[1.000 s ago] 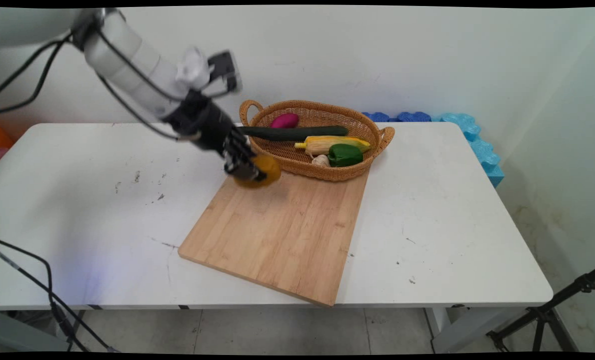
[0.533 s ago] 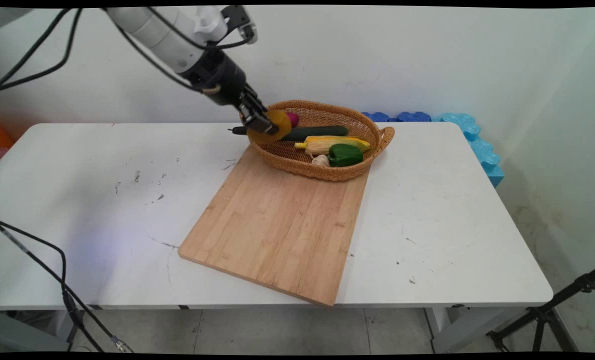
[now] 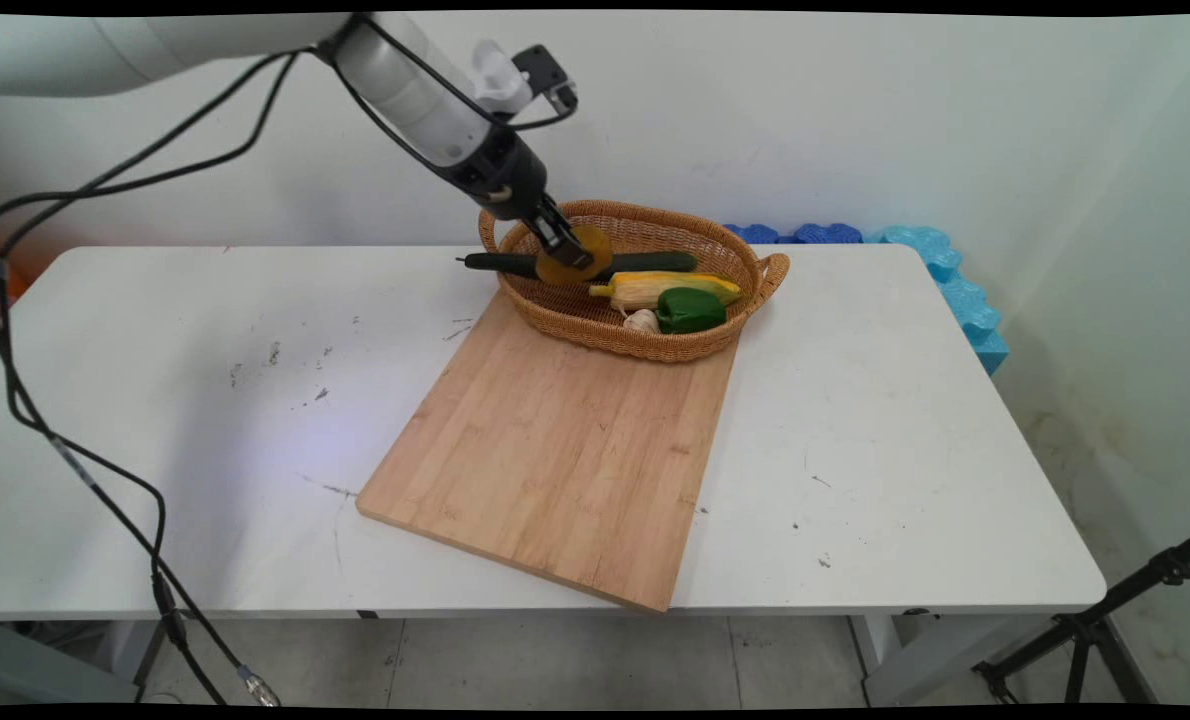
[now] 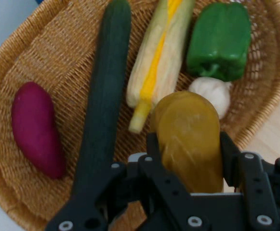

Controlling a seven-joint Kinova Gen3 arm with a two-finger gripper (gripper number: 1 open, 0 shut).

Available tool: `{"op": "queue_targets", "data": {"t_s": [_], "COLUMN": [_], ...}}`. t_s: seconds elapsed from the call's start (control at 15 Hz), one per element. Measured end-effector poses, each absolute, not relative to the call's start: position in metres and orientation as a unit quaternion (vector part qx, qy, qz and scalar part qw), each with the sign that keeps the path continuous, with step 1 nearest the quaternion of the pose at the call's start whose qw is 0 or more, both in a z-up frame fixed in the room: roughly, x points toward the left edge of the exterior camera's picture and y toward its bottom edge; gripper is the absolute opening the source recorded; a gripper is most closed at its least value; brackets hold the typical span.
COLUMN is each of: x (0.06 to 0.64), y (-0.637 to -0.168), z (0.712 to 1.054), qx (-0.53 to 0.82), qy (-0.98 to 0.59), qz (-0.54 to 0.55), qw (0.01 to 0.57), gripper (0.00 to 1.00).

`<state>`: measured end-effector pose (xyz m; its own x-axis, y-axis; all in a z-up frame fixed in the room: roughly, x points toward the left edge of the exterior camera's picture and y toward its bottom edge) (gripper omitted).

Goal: Place the picked object in the vegetable basket

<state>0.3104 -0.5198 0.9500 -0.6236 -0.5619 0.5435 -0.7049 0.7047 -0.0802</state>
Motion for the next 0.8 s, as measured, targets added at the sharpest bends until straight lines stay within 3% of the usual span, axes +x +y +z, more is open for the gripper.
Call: {"op": "queue_targets", "data": {"t_s": [0.47,0.53,0.8], "x": [0.304,0.305,0.308], "y": [-0.547,-0.550,-0.556], "z": [0.922,0.918,0.913], "qx": [0.358,0.357,0.351], "qy": [-0.891,-0.891,-0.891], "qz": [0.143,0.142,0.141], "qw": [0.242,0.243,0.253], "gripper": [0.00,1.00,1.00]}}
